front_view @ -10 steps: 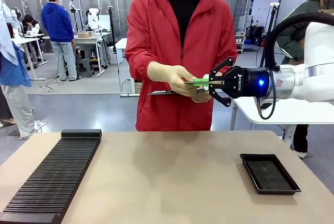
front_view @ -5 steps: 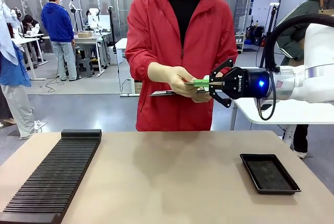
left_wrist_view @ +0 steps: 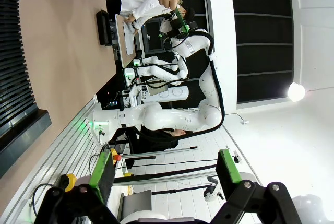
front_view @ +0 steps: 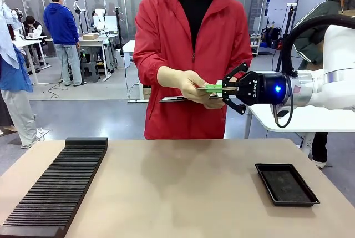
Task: Inspect the PCB.
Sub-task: Place the Blank PCB in the ESD tray.
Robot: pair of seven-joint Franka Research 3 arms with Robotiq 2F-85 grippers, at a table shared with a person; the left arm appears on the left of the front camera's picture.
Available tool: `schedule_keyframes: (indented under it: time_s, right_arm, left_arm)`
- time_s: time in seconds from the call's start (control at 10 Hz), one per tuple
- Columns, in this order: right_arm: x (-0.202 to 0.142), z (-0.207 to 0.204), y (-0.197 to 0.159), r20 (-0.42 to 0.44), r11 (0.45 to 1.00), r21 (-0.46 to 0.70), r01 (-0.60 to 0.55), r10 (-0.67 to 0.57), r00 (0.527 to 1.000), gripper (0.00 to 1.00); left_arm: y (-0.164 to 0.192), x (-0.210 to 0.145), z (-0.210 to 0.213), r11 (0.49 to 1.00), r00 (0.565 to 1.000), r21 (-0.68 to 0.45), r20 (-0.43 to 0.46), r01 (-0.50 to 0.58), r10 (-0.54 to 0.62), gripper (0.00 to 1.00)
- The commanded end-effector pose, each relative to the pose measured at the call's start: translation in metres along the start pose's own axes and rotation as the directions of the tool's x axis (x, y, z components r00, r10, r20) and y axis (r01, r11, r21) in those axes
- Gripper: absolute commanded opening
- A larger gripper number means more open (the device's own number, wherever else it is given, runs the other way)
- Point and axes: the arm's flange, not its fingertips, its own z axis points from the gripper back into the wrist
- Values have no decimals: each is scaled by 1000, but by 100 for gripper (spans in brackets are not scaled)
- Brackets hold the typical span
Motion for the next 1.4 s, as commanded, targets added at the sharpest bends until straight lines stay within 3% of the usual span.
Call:
schedule_keyframes:
  time_s: [0.0, 1.3]
  right_arm:
    - [-1, -1, 1, 0, 1000, 0, -3, 3, 1000, 0]
    - [-1, -1, 1, 0, 1000, 0, -3, 3, 1000, 0]
  left_arm:
    - [-2, -1, 0, 1000, 1000, 1, -5, -2, 2, 100]
    - [-2, -1, 0, 1000, 1000, 1, -5, -2, 2, 100]
